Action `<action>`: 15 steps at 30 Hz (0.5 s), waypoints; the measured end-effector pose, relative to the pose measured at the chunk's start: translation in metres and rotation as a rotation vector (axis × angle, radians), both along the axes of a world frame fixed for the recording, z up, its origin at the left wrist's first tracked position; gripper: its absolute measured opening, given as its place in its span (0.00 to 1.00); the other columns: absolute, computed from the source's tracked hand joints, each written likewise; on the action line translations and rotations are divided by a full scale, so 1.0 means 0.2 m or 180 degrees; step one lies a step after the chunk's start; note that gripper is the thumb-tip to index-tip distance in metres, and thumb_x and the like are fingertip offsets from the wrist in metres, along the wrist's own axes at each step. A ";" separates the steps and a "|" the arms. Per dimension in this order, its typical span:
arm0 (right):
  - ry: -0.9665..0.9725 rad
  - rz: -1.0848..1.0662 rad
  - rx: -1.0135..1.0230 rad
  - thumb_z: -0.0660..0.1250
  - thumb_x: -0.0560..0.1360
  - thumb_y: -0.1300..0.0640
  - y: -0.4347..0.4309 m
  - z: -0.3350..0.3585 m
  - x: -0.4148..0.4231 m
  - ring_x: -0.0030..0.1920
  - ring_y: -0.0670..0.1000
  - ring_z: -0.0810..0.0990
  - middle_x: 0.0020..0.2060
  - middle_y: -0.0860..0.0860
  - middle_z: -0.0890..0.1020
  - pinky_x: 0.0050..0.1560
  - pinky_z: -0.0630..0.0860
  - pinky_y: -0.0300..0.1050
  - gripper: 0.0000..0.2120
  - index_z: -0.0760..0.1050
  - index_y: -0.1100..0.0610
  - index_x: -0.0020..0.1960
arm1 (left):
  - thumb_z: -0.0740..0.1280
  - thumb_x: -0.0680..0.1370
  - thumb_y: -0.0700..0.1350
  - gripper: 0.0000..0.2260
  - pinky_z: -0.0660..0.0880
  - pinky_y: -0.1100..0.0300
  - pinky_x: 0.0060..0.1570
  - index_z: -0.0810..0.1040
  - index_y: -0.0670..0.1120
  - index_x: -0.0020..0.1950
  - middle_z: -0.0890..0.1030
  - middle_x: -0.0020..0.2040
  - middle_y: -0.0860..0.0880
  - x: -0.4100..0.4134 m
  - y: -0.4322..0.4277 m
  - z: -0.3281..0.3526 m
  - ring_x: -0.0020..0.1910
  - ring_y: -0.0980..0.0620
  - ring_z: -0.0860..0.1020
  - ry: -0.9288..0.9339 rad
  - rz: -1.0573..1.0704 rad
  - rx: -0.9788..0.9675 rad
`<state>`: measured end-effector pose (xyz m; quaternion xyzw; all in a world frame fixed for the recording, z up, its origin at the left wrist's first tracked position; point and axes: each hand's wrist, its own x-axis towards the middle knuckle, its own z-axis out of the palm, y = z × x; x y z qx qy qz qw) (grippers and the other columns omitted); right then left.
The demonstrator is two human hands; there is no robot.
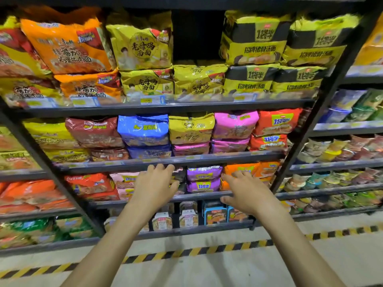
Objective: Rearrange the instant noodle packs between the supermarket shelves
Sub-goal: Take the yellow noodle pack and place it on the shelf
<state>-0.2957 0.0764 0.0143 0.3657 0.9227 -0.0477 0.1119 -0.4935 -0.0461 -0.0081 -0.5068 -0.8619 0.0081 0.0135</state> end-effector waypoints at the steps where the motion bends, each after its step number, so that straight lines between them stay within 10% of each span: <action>1: 0.0023 0.0022 0.0003 0.61 0.80 0.42 0.01 -0.01 0.02 0.74 0.58 0.63 0.74 0.55 0.66 0.70 0.65 0.55 0.31 0.57 0.50 0.79 | 0.59 0.82 0.58 0.20 0.75 0.48 0.56 0.69 0.50 0.71 0.77 0.64 0.47 0.03 0.00 -0.02 0.65 0.43 0.74 0.0008 0.0012 0.0012; 15: 0.0088 0.0078 0.0302 0.63 0.80 0.44 0.24 -0.23 -0.09 0.72 0.58 0.65 0.73 0.55 0.67 0.68 0.69 0.56 0.27 0.64 0.52 0.75 | 0.65 0.80 0.51 0.20 0.77 0.49 0.49 0.73 0.47 0.71 0.80 0.59 0.45 -0.12 0.15 -0.27 0.59 0.41 0.77 0.0097 0.0275 0.0489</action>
